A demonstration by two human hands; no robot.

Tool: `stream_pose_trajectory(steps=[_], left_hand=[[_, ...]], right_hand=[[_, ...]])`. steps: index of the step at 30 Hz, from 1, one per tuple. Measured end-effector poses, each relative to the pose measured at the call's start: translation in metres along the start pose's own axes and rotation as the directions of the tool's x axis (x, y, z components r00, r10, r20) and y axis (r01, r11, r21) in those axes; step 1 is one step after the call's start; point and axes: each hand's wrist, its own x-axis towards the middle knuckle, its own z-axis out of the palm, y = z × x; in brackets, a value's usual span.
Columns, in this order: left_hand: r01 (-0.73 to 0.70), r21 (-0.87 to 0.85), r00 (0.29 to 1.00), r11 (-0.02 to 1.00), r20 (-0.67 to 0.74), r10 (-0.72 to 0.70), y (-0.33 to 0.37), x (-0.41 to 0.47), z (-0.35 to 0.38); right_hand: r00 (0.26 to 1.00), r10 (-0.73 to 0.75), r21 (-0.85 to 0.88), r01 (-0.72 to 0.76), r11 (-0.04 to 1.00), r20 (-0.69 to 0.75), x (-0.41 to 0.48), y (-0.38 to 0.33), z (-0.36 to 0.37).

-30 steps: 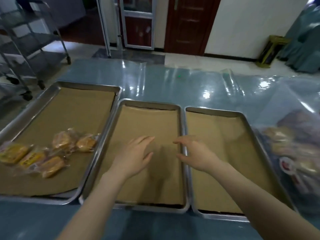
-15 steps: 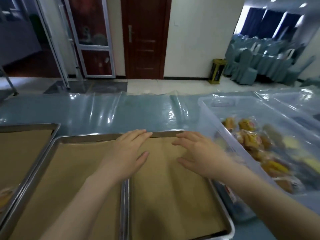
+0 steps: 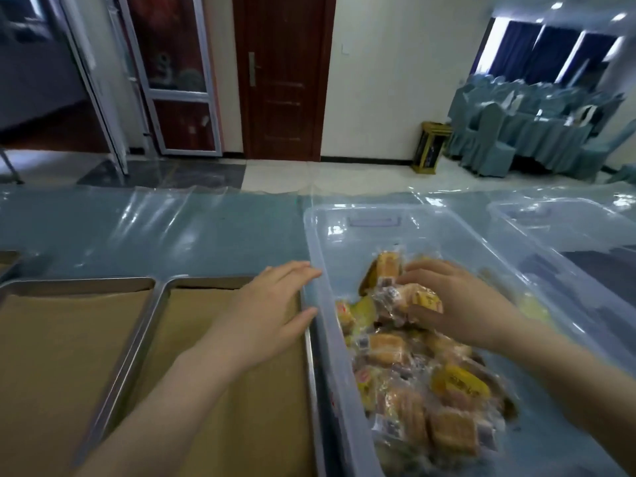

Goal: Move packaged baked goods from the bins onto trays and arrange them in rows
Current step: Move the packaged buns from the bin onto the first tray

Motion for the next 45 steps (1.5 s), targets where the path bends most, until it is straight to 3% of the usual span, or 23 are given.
stream_pose_trajectory(steps=[6,10,12,15,25,34,45], left_hand=[[0.086,-0.006,0.996,0.996,0.010,-0.086,0.036,0.056,0.043],[0.162,0.083,0.981,0.983,0.097,-0.170,0.045,0.090,0.069],[0.171,0.206,0.966,0.963,0.158,-0.205,0.048,0.099,0.083],[0.168,0.333,0.960,0.928,0.160,-0.231,0.044,0.100,0.094],[0.181,0.345,0.960,0.921,0.140,-0.242,0.043,0.099,0.089],[0.156,0.382,0.967,0.911,0.128,-0.220,0.044,0.098,0.093],[0.121,0.444,0.971,0.888,0.133,-0.199,0.042,0.098,0.096]], right_hand=[[0.993,0.014,-0.049,-0.008,0.999,0.115,0.036,0.086,0.008],[0.969,0.090,-0.111,-0.065,0.992,0.229,0.068,0.117,0.034],[0.962,0.131,-0.103,-0.109,0.989,0.239,0.080,0.131,0.051],[0.961,0.138,-0.091,-0.119,0.989,0.241,0.099,0.139,0.080],[0.948,0.066,-0.075,-0.045,0.996,0.312,0.111,0.128,0.138],[0.989,-0.077,-0.134,0.094,0.987,0.129,0.101,0.124,0.143],[0.989,-0.121,-0.189,0.135,0.973,0.085,0.094,0.104,0.138]])
